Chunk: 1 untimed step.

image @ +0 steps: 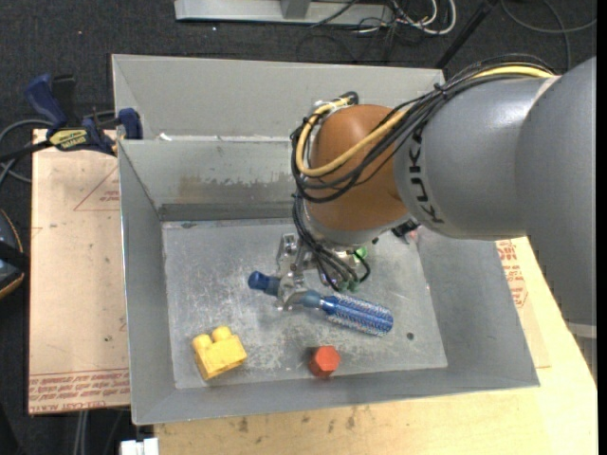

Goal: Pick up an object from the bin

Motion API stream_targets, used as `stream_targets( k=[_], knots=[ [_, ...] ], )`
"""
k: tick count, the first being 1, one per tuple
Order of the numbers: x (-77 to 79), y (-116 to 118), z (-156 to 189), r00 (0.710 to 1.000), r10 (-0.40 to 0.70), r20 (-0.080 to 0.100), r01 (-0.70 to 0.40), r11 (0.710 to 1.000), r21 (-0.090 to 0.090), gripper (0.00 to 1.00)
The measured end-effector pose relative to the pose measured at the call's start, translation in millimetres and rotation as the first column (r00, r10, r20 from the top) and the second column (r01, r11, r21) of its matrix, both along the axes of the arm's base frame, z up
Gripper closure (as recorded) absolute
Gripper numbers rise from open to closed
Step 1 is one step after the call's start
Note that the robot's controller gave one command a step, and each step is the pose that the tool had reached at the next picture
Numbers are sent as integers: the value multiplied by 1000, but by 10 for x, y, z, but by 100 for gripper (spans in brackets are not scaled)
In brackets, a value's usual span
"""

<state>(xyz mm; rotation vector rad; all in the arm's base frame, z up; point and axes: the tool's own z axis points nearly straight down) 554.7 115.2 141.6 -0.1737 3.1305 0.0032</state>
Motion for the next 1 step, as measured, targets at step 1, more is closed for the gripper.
stream_targets(
  k=[1],
  knots=[
    [13, 5, 489, 1000, -2, 1, 2, 1000, 0, 100]
  ],
)
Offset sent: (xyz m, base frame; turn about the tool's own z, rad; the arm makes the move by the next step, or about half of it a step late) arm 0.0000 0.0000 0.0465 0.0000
